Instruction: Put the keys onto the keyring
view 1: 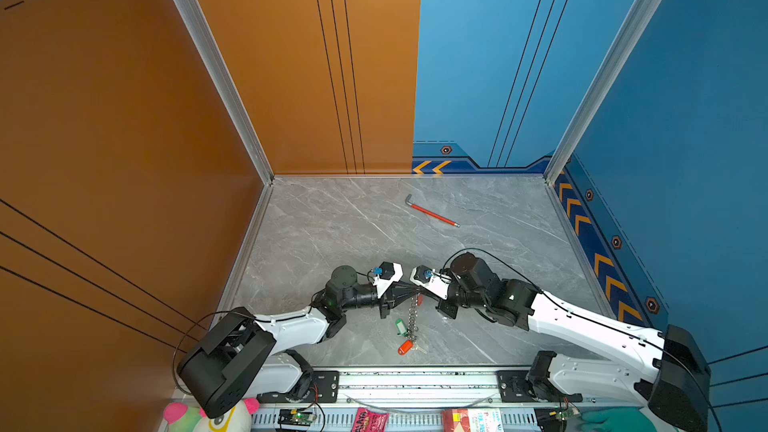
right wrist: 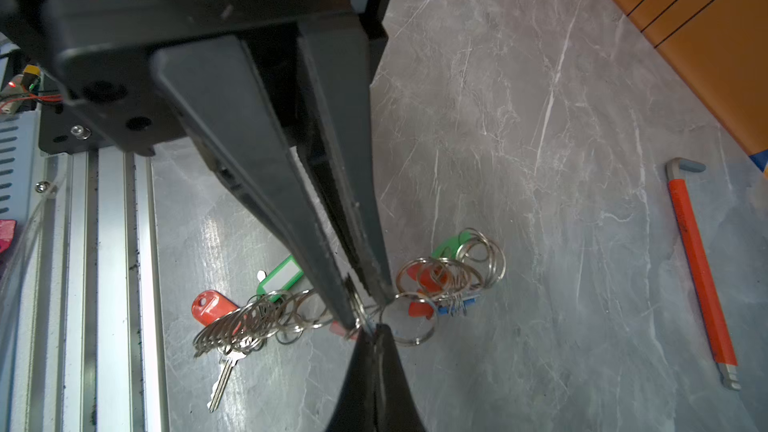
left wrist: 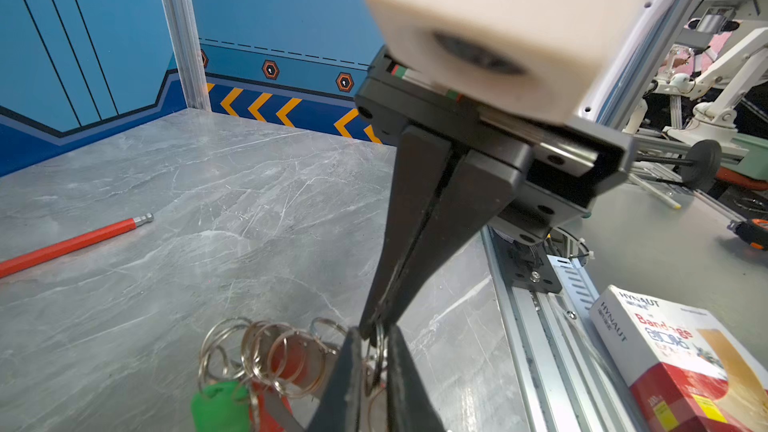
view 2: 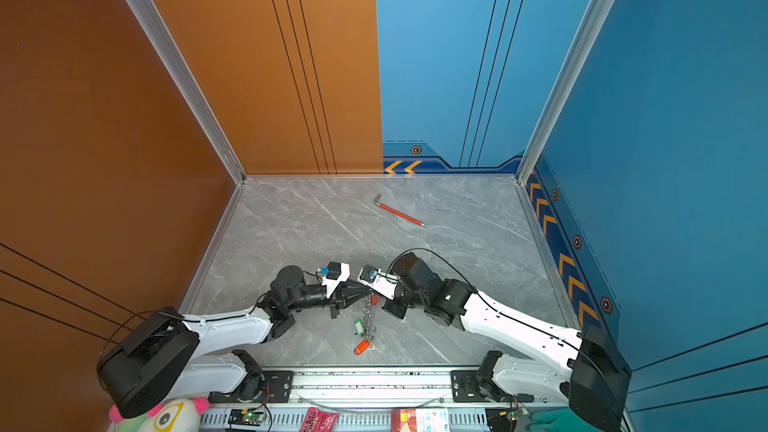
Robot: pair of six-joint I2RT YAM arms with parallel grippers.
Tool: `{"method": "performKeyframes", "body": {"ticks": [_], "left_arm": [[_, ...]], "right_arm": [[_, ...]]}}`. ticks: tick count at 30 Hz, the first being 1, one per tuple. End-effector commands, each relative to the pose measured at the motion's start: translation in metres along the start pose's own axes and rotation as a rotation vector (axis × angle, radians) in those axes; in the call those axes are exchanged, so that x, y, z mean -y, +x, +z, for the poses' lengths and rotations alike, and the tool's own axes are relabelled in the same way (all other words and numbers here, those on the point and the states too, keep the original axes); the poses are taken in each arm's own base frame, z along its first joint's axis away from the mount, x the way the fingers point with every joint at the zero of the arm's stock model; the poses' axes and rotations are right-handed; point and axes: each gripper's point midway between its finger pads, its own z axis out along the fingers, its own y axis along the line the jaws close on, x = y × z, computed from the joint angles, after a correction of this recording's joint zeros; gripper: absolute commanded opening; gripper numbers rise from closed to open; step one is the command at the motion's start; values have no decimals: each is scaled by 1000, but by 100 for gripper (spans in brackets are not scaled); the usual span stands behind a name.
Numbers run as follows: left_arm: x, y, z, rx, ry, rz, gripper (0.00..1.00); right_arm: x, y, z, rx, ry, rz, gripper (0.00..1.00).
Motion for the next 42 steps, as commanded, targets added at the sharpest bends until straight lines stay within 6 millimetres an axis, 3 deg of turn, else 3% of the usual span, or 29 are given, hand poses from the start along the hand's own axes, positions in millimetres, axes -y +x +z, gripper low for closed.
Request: {"method": "performKeyframes", "body": {"ticks": [1, 5, 9, 13, 17, 23, 29, 32, 38, 42], "left_arm": [[5, -6, 5, 5, 39, 12, 6], [4, -4, 6, -5, 41, 6, 5], [1, -1, 8, -23, 27, -2, 10], [-3, 2, 10, -41, 9, -8, 1], [-13, 0, 7, -35, -60, -1, 0], [-18, -6, 3, -18, -106, 9, 0], [-25, -9, -1, -7, -155, 14, 0], [-33, -13, -6, 8, -212, 19, 0], [-48, -11, -15, 14, -322, -5, 0], [-66, 7, -39, 28, -498, -133, 0]], "right_arm": [[6, -15, -5, 22, 30, -26, 0], [8, -18, -6, 41, 36, -20, 0], [8, -19, -6, 44, 36, -14, 0], [8, -19, -6, 47, 35, -8, 0], [11, -13, -5, 35, 57, 9, 0], [8, 1, -5, 68, 74, 50, 19], [14, 10, -1, 105, 129, 92, 26], [23, 15, 3, 117, 183, 149, 42], [37, 28, 14, 149, 253, 353, 44], [43, 37, 27, 106, 266, 469, 43]]}}
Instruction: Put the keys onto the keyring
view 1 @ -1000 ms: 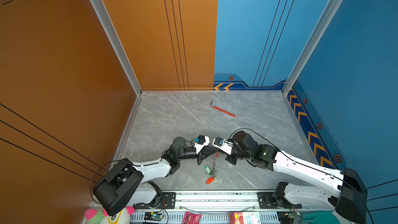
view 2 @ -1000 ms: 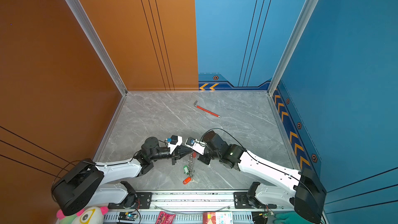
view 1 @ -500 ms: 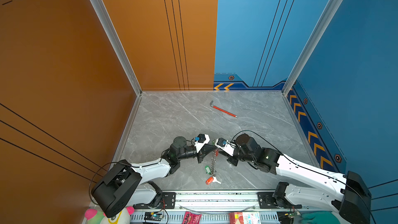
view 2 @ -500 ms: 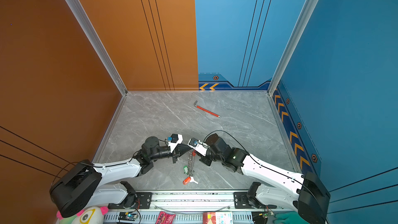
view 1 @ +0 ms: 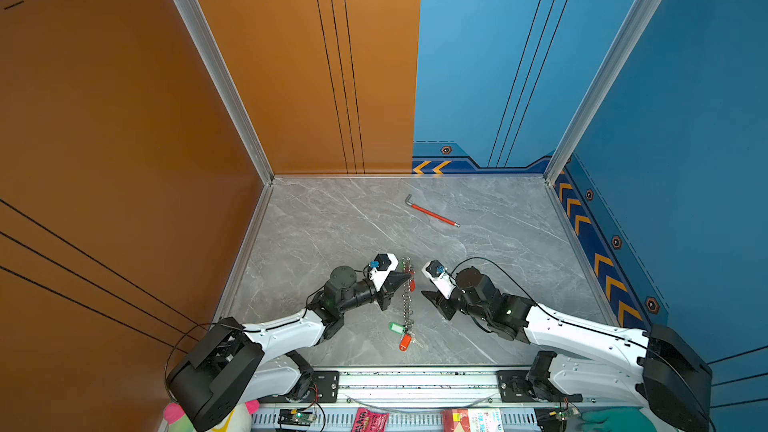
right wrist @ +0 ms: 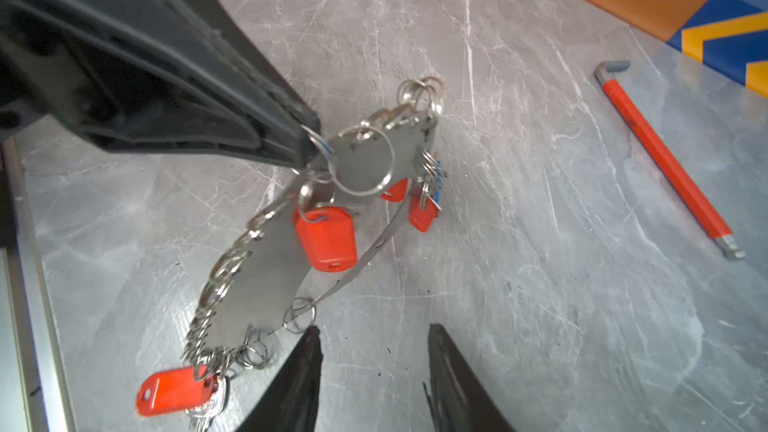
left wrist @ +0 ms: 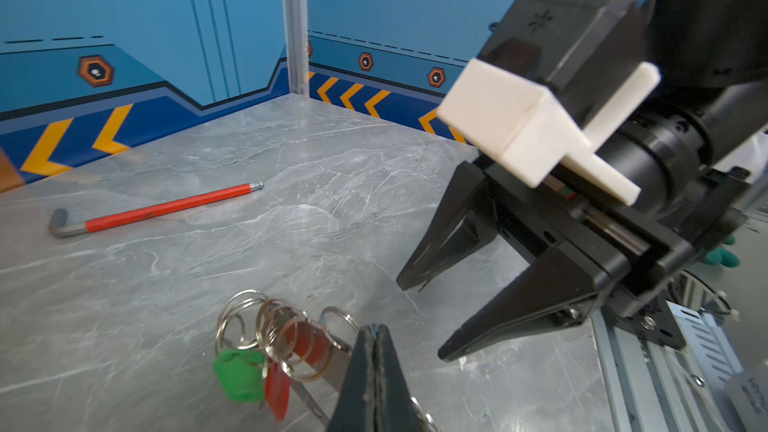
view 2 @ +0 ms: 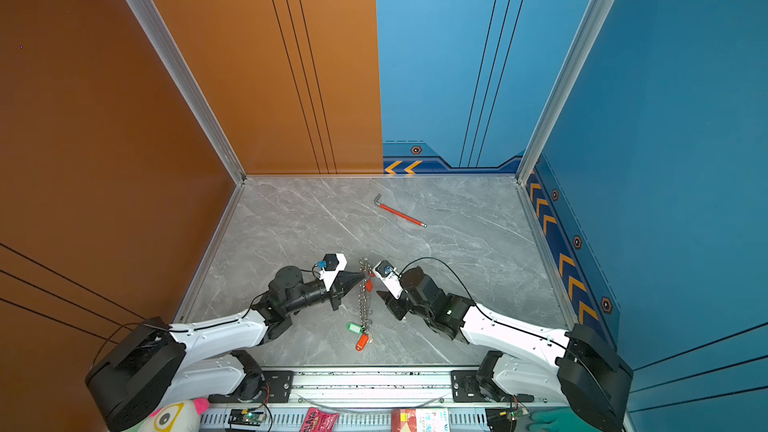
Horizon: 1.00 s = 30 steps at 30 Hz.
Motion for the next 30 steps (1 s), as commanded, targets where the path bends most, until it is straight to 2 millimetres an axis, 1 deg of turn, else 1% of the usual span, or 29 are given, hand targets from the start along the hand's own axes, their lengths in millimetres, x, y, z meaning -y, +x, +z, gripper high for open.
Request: {"method": "performKeyframes", "body": {"ticks": [1, 4, 8, 11, 14, 16, 18, 20, 22, 25, 30], "left_arm": [[-31, 13, -18, 10, -204, -118, 0], [-50, 36, -36, -48, -351, -207, 0], [-64, 58, -61, -137, -500, -307, 0], [-65, 71, -76, -167, -550, -351, 0], [-70, 89, -90, -199, -615, -403, 0], [-72, 97, -95, -212, -642, -423, 0], [-72, 103, -98, -223, -652, -437, 0], [-72, 103, -99, -221, -653, -436, 0], [-72, 99, -98, -211, -646, -425, 0], [-68, 85, -92, -179, -603, -403, 0], [-56, 51, -80, -108, -503, -380, 0]], "right_arm": [[13, -6, 10, 15, 68, 151, 43], [12, -3, 22, -21, 64, 161, 42], [11, 0, 36, -104, 66, 157, 41], [12, 1, 46, -157, 68, 185, 41], [13, 4, 57, -213, 47, 254, 43], [11, 7, 63, -263, 21, 292, 45], [5, 12, 69, -319, -9, 303, 47], [0, 17, 73, -359, -24, 296, 51], [-2, 22, 77, -387, -21, 288, 53], [-7, 29, 82, -420, -35, 277, 55], [-17, 35, 88, -461, -84, 280, 56]]}}
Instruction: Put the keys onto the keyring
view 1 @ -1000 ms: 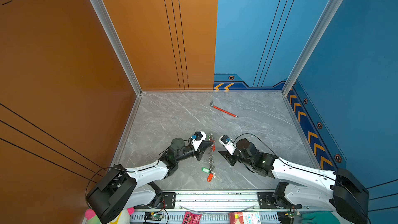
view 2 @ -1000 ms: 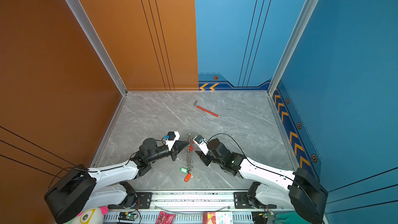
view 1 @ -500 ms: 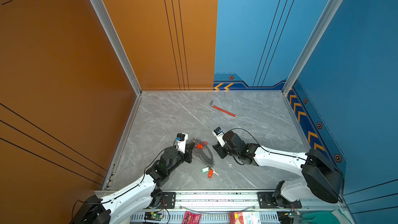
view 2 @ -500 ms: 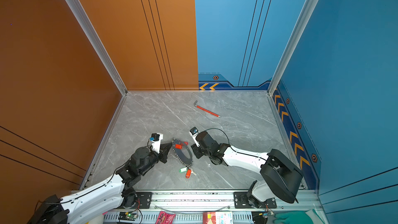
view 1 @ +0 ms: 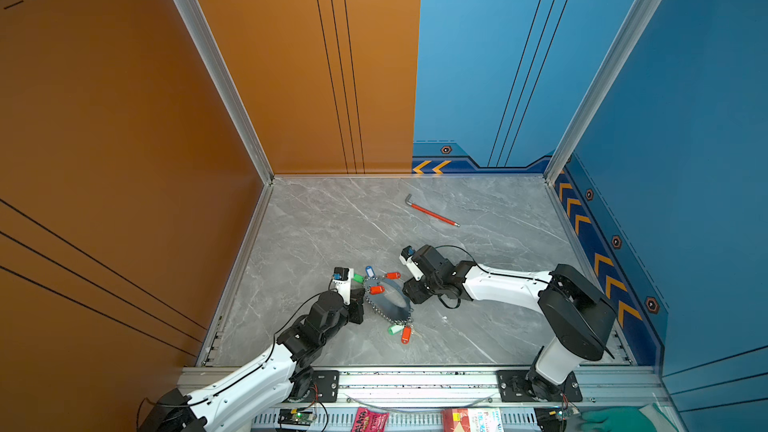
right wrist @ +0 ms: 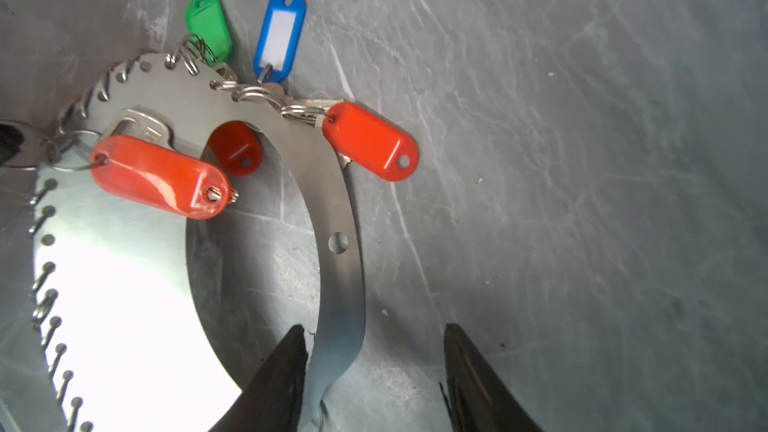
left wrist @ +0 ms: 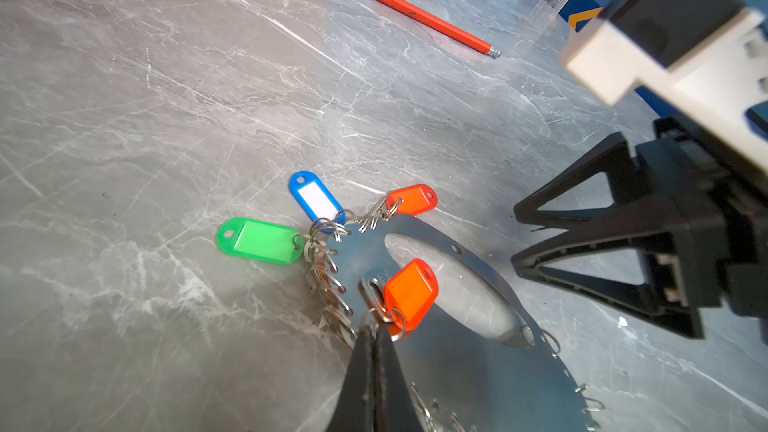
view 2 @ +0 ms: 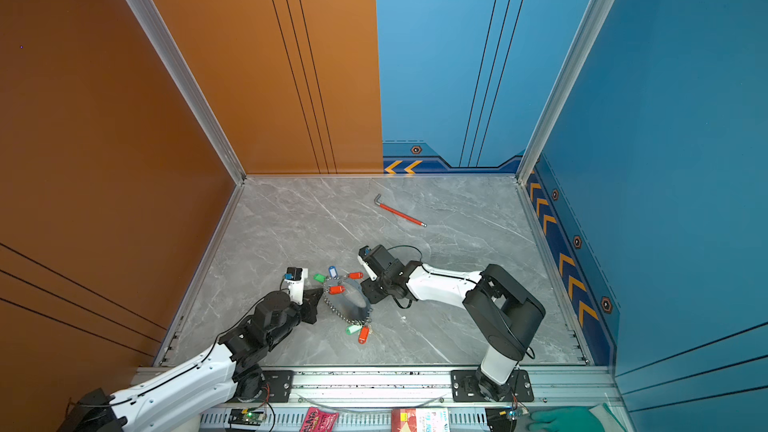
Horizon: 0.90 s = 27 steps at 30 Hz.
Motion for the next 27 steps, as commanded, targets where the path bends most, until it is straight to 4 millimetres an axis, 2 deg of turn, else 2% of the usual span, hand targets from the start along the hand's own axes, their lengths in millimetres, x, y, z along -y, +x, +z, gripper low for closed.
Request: {"method": "performKeyframes", "body": {"ticks": [1, 13, 19, 22, 27], "left_arm": [[27, -33, -6, 71, 102, 20, 0], [53, -43, -8, 62, 211, 75, 0], [52, -44, -8, 68, 202, 73, 0], [52, -46, -10, 81, 197, 71, 0], [53, -48, -14, 114, 217, 67, 0]], "right_arm": [[-10, 5, 3, -52, -39, -1, 56], [-7, -12, 25, -14, -55, -79, 63], [4, -15, 38, -7, 43, -105, 58], [17, -13, 40, 0, 148, -120, 52], [22, -12, 42, 8, 215, -152, 49]]}}
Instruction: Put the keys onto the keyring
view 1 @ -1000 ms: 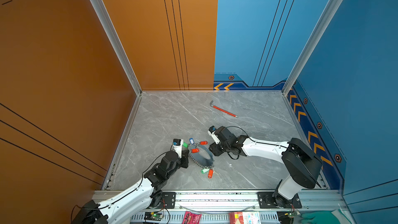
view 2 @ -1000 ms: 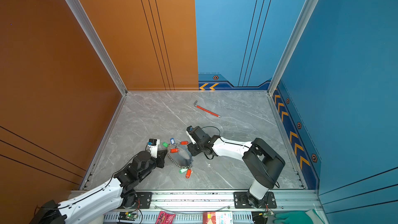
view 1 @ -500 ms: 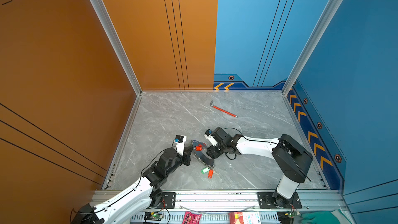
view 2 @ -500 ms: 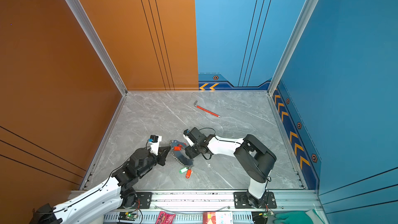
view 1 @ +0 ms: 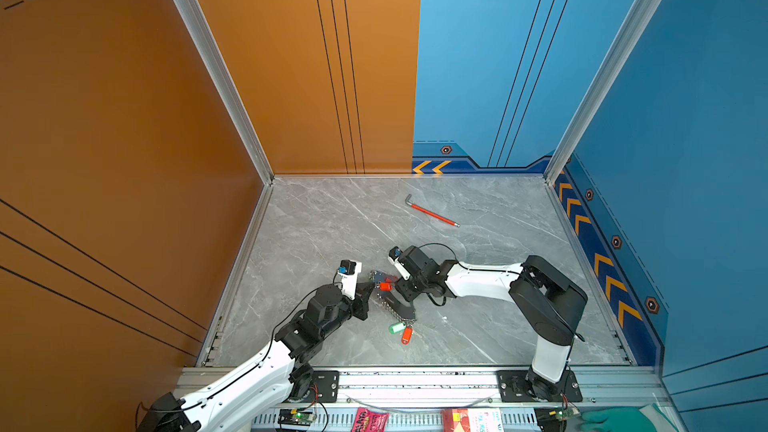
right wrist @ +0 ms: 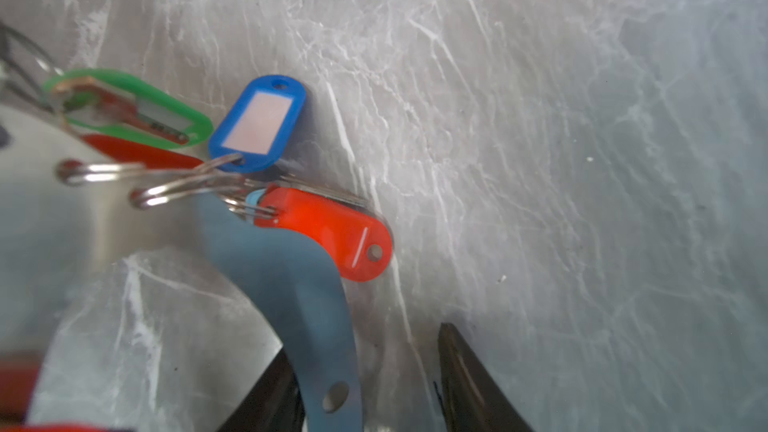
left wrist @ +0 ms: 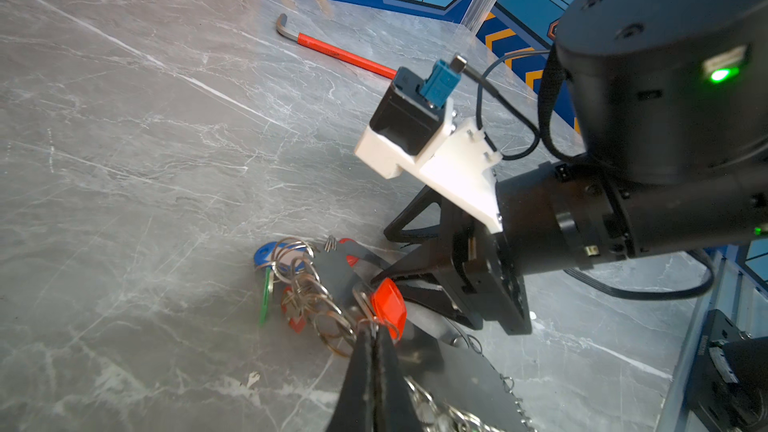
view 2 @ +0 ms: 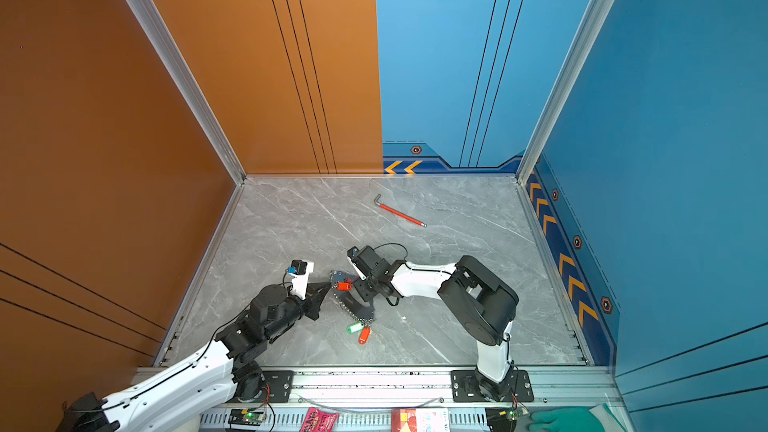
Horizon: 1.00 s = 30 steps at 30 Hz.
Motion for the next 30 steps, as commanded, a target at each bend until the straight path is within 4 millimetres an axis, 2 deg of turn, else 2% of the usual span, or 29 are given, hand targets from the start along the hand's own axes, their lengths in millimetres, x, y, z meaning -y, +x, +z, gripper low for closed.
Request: {"method": "performKeyframes", "body": {"ticks": [1, 7, 17, 24, 26, 30], "left_arm": [[16, -22, -5, 90, 69, 18, 0], [29, -28, -11, 119, 141, 28, 0], [16, -20, -6, 103, 77, 10, 0], [17, -18, -3, 83, 78, 14, 0], [19, -18, -3, 81, 90, 15, 3], [24, -20, -5, 90, 119, 23, 18]], "right_arm": [[16, 10, 11, -29, 100, -25, 49], [28, 1, 12, 4, 187, 2, 41], [33, -15, -1, 85, 242, -6, 14], [40, -21, -13, 115, 283, -9, 5], [43, -24, -19, 135, 299, -7, 5], [53, -33, -34, 164, 358, -24, 5]]}}
